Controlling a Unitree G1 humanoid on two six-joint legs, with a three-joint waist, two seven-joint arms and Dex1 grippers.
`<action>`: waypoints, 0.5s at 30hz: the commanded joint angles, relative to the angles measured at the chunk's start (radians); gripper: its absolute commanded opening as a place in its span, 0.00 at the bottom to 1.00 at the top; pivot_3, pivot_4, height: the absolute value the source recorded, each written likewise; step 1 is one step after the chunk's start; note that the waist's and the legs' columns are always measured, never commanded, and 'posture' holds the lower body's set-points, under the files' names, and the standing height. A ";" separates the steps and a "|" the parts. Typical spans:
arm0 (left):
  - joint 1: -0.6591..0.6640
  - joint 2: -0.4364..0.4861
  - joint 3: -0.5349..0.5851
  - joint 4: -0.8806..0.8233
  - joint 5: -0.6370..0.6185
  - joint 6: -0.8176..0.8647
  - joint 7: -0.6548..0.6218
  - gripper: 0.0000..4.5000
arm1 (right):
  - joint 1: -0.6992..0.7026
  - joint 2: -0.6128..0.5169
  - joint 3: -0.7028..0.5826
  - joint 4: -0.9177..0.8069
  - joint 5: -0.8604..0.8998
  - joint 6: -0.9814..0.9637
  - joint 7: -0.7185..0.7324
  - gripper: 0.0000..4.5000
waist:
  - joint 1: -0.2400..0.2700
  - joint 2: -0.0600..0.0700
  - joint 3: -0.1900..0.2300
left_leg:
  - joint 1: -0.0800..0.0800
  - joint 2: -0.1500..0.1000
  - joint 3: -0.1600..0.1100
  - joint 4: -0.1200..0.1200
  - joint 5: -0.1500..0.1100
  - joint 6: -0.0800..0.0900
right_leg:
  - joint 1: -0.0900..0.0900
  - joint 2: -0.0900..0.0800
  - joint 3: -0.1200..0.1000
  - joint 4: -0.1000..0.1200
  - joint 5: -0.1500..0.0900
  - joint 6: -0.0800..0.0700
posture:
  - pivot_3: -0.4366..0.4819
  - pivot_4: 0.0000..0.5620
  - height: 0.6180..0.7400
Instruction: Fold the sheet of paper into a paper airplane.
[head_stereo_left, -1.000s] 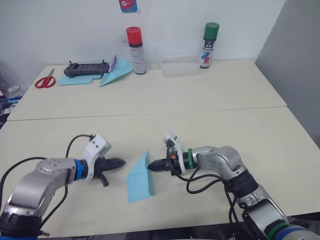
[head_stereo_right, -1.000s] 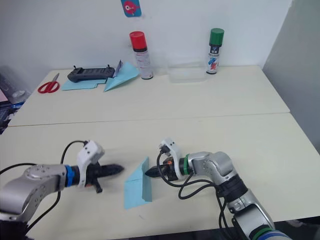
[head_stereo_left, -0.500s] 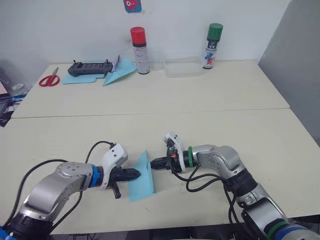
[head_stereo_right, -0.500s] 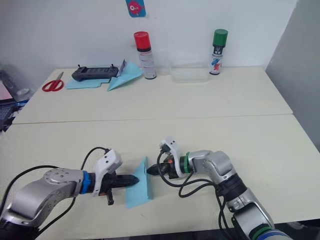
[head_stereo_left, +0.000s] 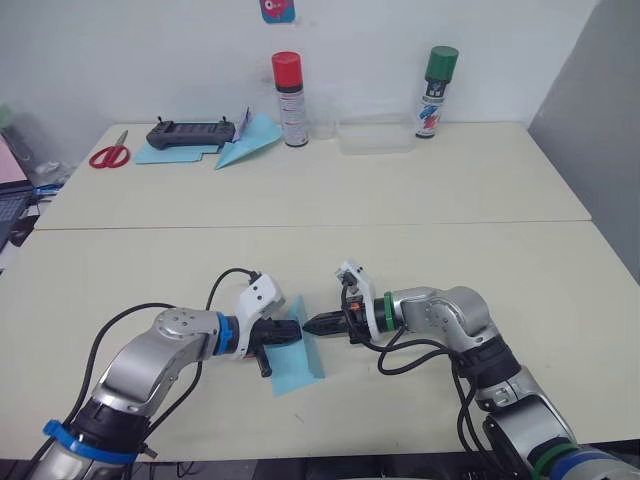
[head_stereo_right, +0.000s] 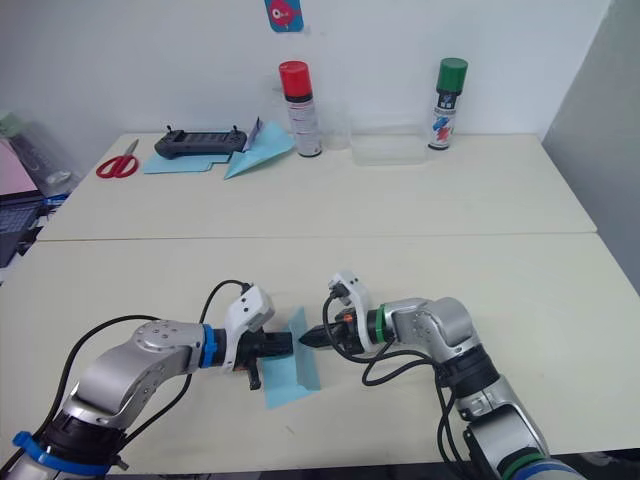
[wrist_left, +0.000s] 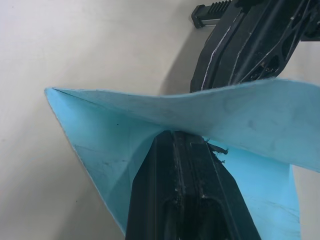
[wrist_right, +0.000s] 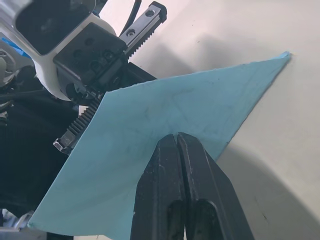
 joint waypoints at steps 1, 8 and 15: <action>-0.056 -0.054 -0.058 0.036 0.019 -0.027 -0.020 0.00 | -0.002 0.003 -0.024 -0.034 0.037 0.038 0.009 0.01 | 0.005 0.000 0.000 | 0.000 -0.001 0.000 0.000 0.000 0.000 | 0.000 0.000 0.000 0.000 0.000 0.000 | 0.48 0.27 1.00; -0.142 -0.111 -0.118 0.116 0.065 -0.099 -0.104 0.00 | -0.001 -0.046 -0.074 -0.063 0.060 0.084 0.032 0.01 | 0.008 0.000 0.000 | -0.001 -0.001 0.000 0.000 0.000 0.000 | 0.000 0.000 0.000 0.000 0.000 0.000 | 0.48 0.27 1.00; -0.222 -0.171 -0.163 0.201 0.123 -0.144 -0.149 0.00 | 0.017 -0.111 -0.104 -0.099 0.078 0.107 0.039 0.01 | 0.008 0.000 0.000 | -0.002 -0.001 0.000 0.000 0.000 0.000 | -0.001 0.000 0.000 -0.001 0.000 0.000 | 0.48 0.27 1.00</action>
